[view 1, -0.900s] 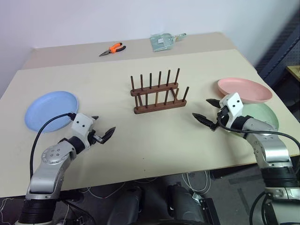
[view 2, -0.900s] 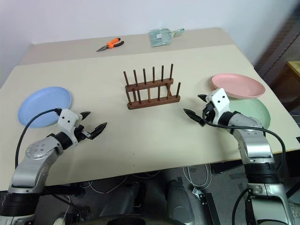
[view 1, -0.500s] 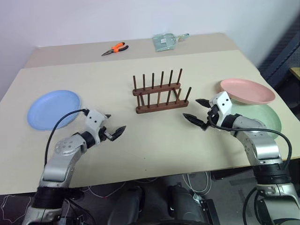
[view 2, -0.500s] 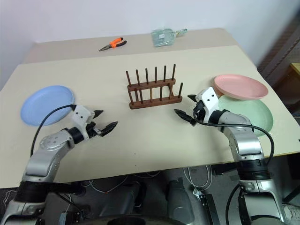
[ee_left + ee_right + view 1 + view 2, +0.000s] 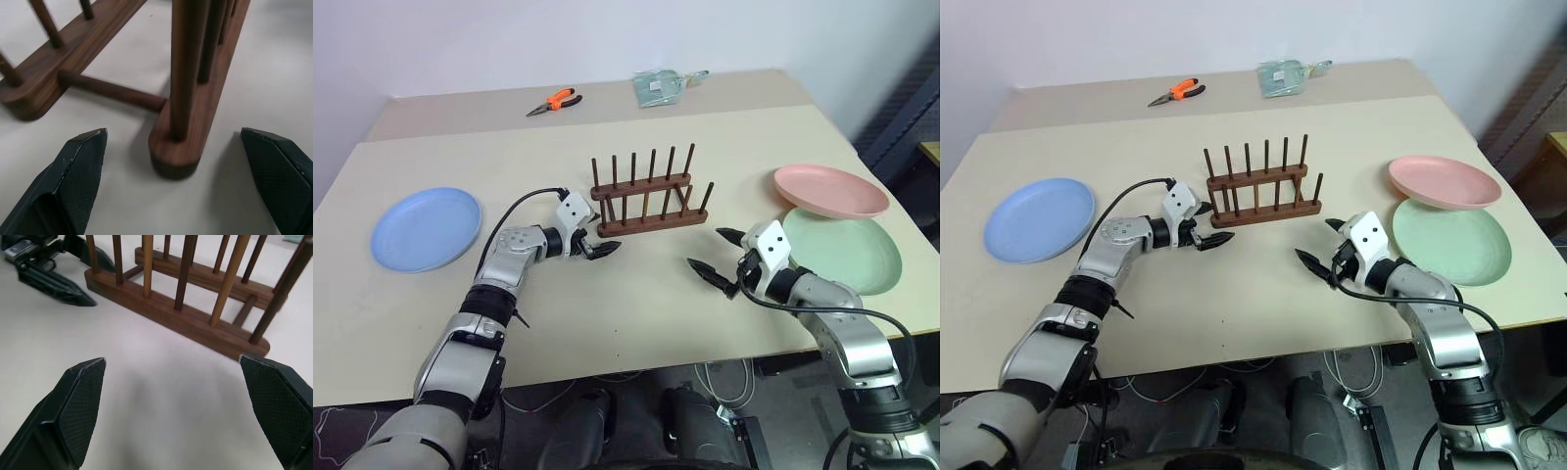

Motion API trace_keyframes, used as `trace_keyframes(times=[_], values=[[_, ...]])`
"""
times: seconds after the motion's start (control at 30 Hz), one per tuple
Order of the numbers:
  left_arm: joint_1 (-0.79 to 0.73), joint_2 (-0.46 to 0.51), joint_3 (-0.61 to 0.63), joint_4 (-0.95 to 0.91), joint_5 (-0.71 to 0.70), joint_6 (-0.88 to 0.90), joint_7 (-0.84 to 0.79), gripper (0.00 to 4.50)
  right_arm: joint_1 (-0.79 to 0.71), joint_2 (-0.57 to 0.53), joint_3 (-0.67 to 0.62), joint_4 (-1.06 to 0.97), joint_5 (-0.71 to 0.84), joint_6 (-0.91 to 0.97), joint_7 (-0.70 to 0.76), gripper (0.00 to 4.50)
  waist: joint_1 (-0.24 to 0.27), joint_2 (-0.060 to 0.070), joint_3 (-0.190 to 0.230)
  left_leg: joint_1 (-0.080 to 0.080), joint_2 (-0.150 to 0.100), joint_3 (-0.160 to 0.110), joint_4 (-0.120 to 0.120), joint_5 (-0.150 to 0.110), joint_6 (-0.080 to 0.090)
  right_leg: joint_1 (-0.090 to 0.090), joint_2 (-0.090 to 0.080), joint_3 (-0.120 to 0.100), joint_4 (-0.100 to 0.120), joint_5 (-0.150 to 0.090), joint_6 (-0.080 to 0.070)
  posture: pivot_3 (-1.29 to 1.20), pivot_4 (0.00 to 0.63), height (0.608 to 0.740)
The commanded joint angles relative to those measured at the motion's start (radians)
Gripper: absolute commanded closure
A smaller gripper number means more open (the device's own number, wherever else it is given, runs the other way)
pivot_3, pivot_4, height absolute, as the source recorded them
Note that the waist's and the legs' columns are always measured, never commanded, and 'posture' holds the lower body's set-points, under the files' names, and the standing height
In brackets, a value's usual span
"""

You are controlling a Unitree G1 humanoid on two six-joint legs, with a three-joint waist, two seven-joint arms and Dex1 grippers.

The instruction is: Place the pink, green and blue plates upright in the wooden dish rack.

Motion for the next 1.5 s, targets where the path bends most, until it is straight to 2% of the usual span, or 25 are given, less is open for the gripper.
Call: trace_keyframes(times=[0.03,0.17,0.2,0.27,0.47,0.57,0.63,0.7,0.8,0.87,0.93,1.0,1.03,1.17,1.2,1.23,1.33,1.43,1.5], values=[[-0.005,-0.015,-0.015,0.083,0.029,-0.039,-0.053,1.29,0.035,-0.012,-0.035,-0.088,-0.001,0.007,-0.025,0.00,0.000,-0.001,0.000,0.000,0.000,0.000,0.000,0.000,0.000,0.000,0.000,0.000,0.000,0.000,0.000,0.00,0.150,0.740],[-0.006,-0.018,-0.008,0.103,0.034,-0.061,-0.075,3.34,0.056,-0.017,-0.040,-0.112,-0.004,0.018,-0.038,0.00,0.000,-0.001,-0.001,0.000,0.000,0.000,0.001,0.000,0.000,0.001,0.000,0.000,0.000,0.000,0.000,0.00,0.150,0.740],[-0.003,-0.019,-0.009,0.098,0.035,-0.062,-0.085,3.69,0.058,-0.022,-0.043,-0.113,-0.004,0.020,-0.035,0.00,0.000,-0.002,-0.001,0.001,0.000,0.000,0.001,0.000,0.000,0.002,0.000,0.000,0.000,0.000,0.000,0.00,0.150,0.740],[0.009,-0.018,-0.012,0.067,0.033,-0.054,-0.109,3.73,0.060,-0.036,-0.053,-0.114,-0.004,0.022,-0.029,0.00,-0.001,-0.002,-0.001,0.002,0.000,0.000,0.000,0.000,0.000,0.002,0.000,0.000,0.000,0.000,0.000,0.00,0.150,0.740],[0.165,0.046,-0.060,-0.311,-0.020,0.031,-0.276,3.73,0.123,-0.130,-0.142,-0.135,0.006,0.028,-0.003,0.00,0.000,-0.002,-0.001,0.001,0.000,0.000,0.000,-0.001,0.002,0.002,0.000,0.001,0.000,-0.001,0.001,0.00,0.150,0.740],[0.222,0.093,-0.087,-0.436,-0.014,0.054,-0.325,3.73,0.161,-0.163,-0.186,-0.138,0.009,0.025,0.013,0.00,0.000,-0.002,-0.001,0.001,0.000,0.000,0.000,-0.001,0.002,0.002,0.000,0.001,0.000,-0.001,0.001,0.00,0.150,0.740],[0.231,0.106,-0.083,-0.450,0.001,0.080,-0.305,2.65,0.179,-0.179,-0.206,-0.135,0.009,0.022,0.022,0.00,0.001,-0.002,-0.001,0.001,0.000,0.000,0.000,-0.001,0.002,0.002,0.000,0.001,0.000,-0.001,0.001,0.00,0.150,0.740],[0.232,0.115,-0.074,-0.447,0.013,0.091,-0.278,1.91,0.195,-0.192,-0.217,-0.128,0.002,0.016,0.030,0.00,0.001,-0.002,-0.001,0.001,0.000,0.000,0.000,-0.001,0.002,0.002,0.000,0.001,0.000,-0.001,0.001,0.00,0.150,0.740],[0.255,0.142,-0.065,-0.469,0.024,0.112,-0.251,0.40,0.216,-0.210,-0.228,-0.113,-0.002,0.010,0.048,0.00,-0.001,-0.002,-0.001,0.001,0.000,0.000,0.000,-0.001,0.002,0.002,0.000,0.001,0.000,-0.001,0.001,0.00,0.150,0.740],[0.290,0.171,-0.050,-0.513,0.011,0.158,-0.242,0.40,0.233,-0.221,-0.231,-0.111,0.004,0.009,0.070,0.00,-0.004,-0.002,-0.001,0.002,0.001,0.000,0.000,-0.001,0.002,0.002,0.000,0.001,0.000,-0.001,0.001,0.00,0.150,0.740],[0.345,0.214,-0.025,-0.590,-0.024,0.235,-0.248,0.34,0.252,-0.229,-0.227,-0.122,0.022,0.019,0.098,0.56,-0.008,-0.002,-0.001,0.002,0.001,0.000,-0.001,-0.001,0.002,0.002,0.000,0.001,0.000,-0.001,0.001,0.00,0.150,0.740],[0.421,0.265,0.001,-0.683,-0.059,0.300,-0.257,0.96,0.270,-0.233,-0.208,-0.146,0.034,0.025,0.126,1.29,-0.012,-0.002,-0.002,0.002,0.001,0.000,-0.001,-0.001,0.002,0.002,0.000,0.001,0.000,-0.001,0.001,0.00,0.150,0.740],[0.463,0.289,0.009,-0.735,-0.081,0.331,-0.263,1.26,0.273,-0.230,-0.192,-0.155,0.037,0.028,0.134,1.87,-0.014,-0.001,-0.002,0.003,0.001,0.000,-0.002,-0.001,0.002,0.002,0.000,0.001,0.000,-0.001,0.001,0.00,0.150,0.740],[0.567,0.330,0.018,-0.893,-0.140,0.416,-0.252,3.27,0.267,-0.210,-0.119,-0.164,0.015,0.017,0.143,4.08,-0.021,-0.001,-0.002,0.003,0.002,0.000,-0.002,-0.001,0.002,0.003,0.000,0.001,-0.001,-0.001,0.001,0.00,0.150,0.740],[0.579,0.322,0.012,-0.917,-0.138,0.424,-0.232,3.75,0.260,-0.200,-0.098,-0.160,0.007,0.013,0.138,4.49,-0.019,-0.001,-0.002,0.003,0.002,0.000,-0.001,-0.001,0.002,0.003,0.000,0.001,-0.001,-0.001,0.001,0.00,0.150,0.740],[0.585,0.301,-0.004,-0.941,-0.125,0.434,-0.197,4.20,0.246,-0.188,-0.071,-0.150,-0.010,0.004,0.126,4.50,-0.016,-0.001,-0.002,0.003,0.001,0.000,-0.001,-0.001,0.002,0.004,0.000,0.001,-0.001,-0.002,0.001,0.00,0.150,0.740],[0.594,0.242,-0.056,-0.995,-0.088,0.432,-0.115,4.20,0.196,-0.149,-0.009,-0.119,-0.059,-0.007,0.085,4.50,0.000,-0.001,-0.002,0.003,0.001,0.000,-0.001,-0.001,0.002,0.004,-0.001,0.001,-0.002,-0.002,0.000,0.00,0.150,0.740],[0.568,0.103,-0.096,-0.986,-0.021,0.453,0.067,4.20,0.137,-0.109,0.053,-0.077,-0.139,-0.021,0.023,4.50,0.016,-0.001,-0.002,0.003,0.000,0.000,0.000,-0.002,0.002,0.006,-0.001,0.001,-0.004,-0.002,0.001,0.00,0.150,0.740],[0.555,0.049,-0.107,-0.955,0.021,0.459,0.148,4.20,0.103,-0.091,0.078,-0.058,-0.184,-0.026,-0.013,4.50,0.029,-0.002,-0.002,0.003,0.000,0.000,0.000,-0.002,0.003,0.007,-0.001,0.001,-0.005,-0.002,0.001,0.00,0.150,0.740]])
